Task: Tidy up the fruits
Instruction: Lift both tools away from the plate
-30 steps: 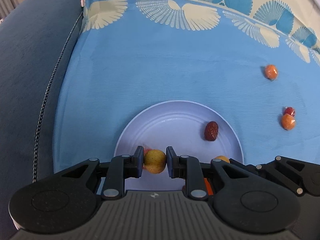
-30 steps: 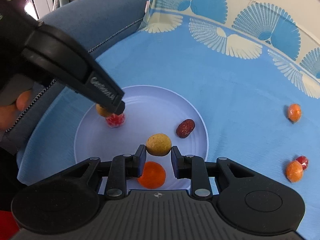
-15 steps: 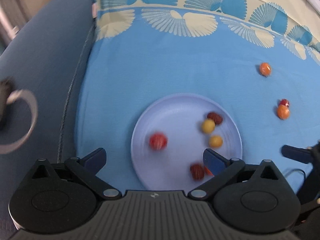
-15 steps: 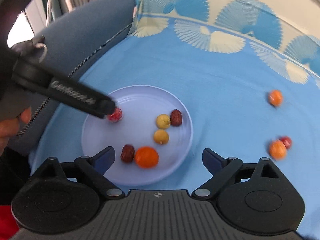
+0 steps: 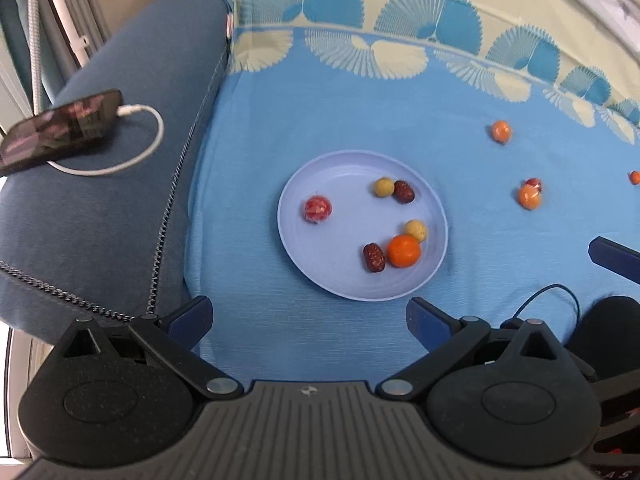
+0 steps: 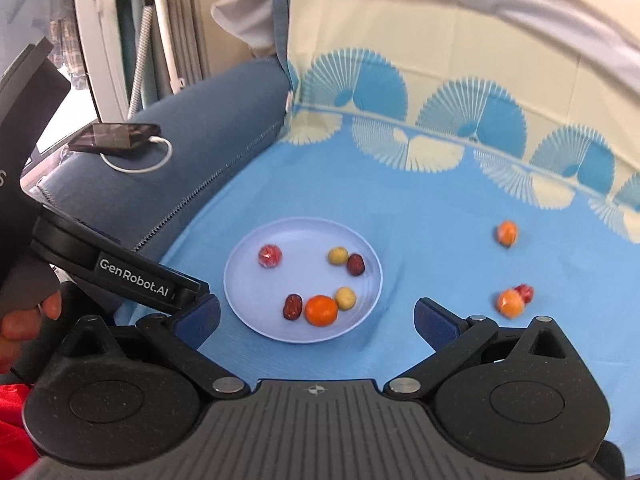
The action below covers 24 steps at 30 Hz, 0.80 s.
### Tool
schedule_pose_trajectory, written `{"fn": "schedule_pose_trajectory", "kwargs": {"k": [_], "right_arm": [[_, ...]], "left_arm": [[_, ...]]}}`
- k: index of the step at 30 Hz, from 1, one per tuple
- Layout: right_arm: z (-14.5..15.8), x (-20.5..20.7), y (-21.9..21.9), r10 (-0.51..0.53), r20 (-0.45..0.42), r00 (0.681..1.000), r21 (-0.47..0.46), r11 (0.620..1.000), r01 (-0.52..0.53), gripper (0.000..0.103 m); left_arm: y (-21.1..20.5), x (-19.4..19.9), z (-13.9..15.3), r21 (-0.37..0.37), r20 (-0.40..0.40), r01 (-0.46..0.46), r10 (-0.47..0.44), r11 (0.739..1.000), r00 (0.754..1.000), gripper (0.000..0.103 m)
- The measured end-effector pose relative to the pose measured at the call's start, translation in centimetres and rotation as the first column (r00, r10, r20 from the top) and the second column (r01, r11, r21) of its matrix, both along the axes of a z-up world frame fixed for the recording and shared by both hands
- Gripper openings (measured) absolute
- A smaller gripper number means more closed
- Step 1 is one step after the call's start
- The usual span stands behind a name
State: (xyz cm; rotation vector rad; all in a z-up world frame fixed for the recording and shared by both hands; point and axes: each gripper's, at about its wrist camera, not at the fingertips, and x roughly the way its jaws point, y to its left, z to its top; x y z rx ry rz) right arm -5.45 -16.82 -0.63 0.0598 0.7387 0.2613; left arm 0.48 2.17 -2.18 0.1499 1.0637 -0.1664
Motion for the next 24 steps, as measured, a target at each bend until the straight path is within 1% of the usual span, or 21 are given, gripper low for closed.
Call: {"fn": "schedule_pose_trajectory", "kwargs": {"k": [5, 10, 17, 24], "right_arm": [[1.1, -2.3, 0.0, 0.001, 0.051, 0.999, -0.023, 1.0, 0.001, 0.102], [2.0, -3.7, -0.5, -0.025, 0.084, 0.996, -0.02, 0.999, 0.027, 0.102], [2.5, -5.5, -0.4, -0.022, 0.114, 0.993, -0.033, 0.999, 0.026, 0.102], [2.3, -5.9, -0.8, -0.046, 0.108, 0.993, -0.032, 0.998, 0.05, 0.102]], "left_arm": [[0.1, -1.9, 1.8, -0.017, 0.048, 0.003, -0.002, 1.0, 0.999, 0.103], [0.1, -3.3, 3.1, -0.026, 0.092, 0.003, -0.001, 1.0, 0.996, 0.103], [-0.1, -5.2, 4.0, -0.044, 0.123, 0.017, -0.012, 0.999, 0.992, 0.103], [-0.2, -5.6, 4.0, -0.046, 0.117, 0.017, -0.012, 0.999, 0.993, 0.103]]}}
